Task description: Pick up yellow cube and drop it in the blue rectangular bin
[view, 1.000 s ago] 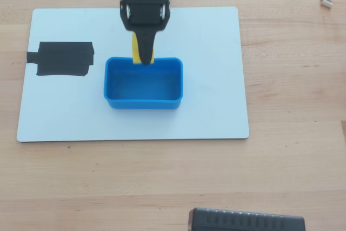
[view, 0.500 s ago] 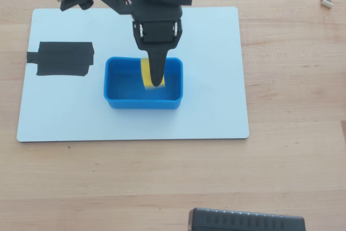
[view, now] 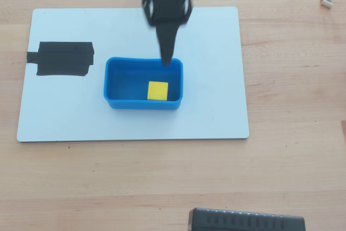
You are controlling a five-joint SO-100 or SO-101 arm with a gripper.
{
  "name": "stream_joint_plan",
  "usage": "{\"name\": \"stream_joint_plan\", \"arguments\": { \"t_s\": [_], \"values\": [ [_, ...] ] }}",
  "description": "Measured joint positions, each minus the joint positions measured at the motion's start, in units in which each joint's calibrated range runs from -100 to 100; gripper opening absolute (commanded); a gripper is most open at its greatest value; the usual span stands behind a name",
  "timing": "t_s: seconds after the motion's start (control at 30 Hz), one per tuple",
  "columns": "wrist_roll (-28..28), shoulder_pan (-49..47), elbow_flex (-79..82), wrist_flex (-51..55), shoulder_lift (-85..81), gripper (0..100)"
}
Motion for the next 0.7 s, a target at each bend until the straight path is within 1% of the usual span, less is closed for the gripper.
{"name": "stream_joint_plan", "arguments": {
  "t_s": [0.03,0.07,0.17,0.4,0.53,0.7],
  "values": [
    [0.0,-0.3,1.4,0.5,-3.5,2],
    [0.0,-0.5,3.4,1.0,-7.2,0],
    [0.0,-0.9,9.5,1.1,-16.3,0],
    [0.0,-1.5,31.1,-5.0,-38.0,0],
    [0.0,-2.4,42.5,-7.9,-47.6,0],
    [0.0,-2.3,53.0,-8.4,-57.3,0]
  ]
}}
